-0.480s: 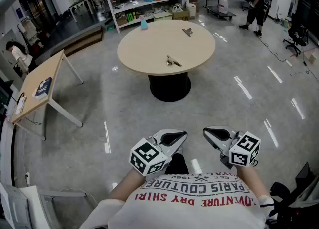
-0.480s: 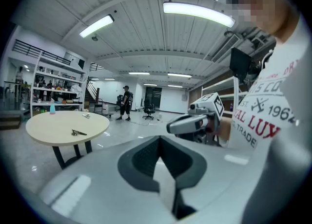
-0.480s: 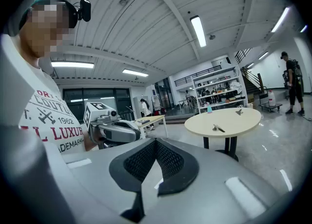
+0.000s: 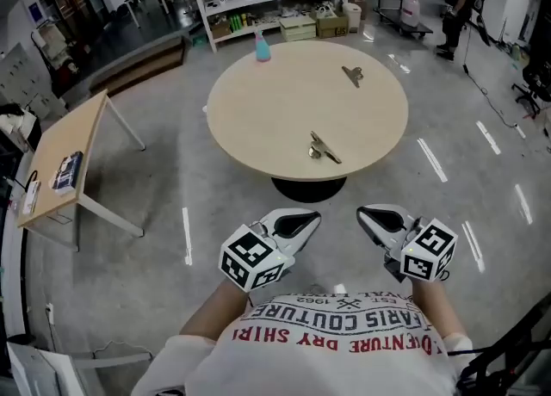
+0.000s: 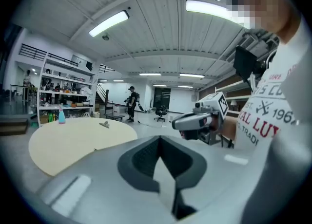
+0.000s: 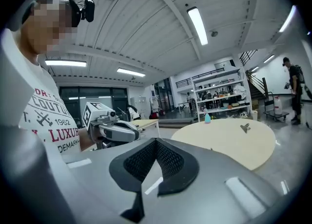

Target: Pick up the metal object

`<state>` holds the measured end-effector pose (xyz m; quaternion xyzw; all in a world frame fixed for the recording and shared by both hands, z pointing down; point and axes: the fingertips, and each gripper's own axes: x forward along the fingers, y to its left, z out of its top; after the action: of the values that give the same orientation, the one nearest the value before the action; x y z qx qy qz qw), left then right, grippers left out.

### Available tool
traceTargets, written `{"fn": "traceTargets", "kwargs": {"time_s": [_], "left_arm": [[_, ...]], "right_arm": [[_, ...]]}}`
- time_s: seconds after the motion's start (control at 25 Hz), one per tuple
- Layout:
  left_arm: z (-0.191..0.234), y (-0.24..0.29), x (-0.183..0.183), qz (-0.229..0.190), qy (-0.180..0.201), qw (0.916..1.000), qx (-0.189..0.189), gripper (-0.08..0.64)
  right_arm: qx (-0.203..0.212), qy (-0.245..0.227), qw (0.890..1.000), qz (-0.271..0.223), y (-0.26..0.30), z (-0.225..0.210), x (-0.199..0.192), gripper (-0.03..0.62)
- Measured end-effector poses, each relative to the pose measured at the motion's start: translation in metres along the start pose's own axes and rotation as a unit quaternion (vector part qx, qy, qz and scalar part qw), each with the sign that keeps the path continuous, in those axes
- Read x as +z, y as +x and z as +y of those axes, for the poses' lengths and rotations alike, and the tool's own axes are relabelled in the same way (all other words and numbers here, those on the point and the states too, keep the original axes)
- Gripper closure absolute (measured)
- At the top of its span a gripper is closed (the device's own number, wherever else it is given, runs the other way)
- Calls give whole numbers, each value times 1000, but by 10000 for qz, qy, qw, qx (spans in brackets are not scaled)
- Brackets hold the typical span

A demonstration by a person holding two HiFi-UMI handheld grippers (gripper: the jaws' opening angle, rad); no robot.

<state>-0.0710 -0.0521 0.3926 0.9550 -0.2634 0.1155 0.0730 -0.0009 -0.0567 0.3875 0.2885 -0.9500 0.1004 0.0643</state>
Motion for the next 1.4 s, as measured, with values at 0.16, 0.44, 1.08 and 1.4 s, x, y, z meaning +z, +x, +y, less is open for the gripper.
{"fn": "traceTargets", "kwargs": {"time_s": [0.16,0.44,1.08,1.4], "left_arm": [[52,18,18,-44,31,10000,73,557],[90,54,24,55,-19,9999,111,557],[201,167,-5,602,-48,9970,488,542],[277,227,-83,1553,40,9874,291,288]], "right_arm": [[76,-47,9999,-114,36,-39,22,591],[207,23,9996,-178,61,-87,31,592],[259,579,9979,137,86,-224,12,591],[101,769,9964,328,83,-272,-3,591]]}}
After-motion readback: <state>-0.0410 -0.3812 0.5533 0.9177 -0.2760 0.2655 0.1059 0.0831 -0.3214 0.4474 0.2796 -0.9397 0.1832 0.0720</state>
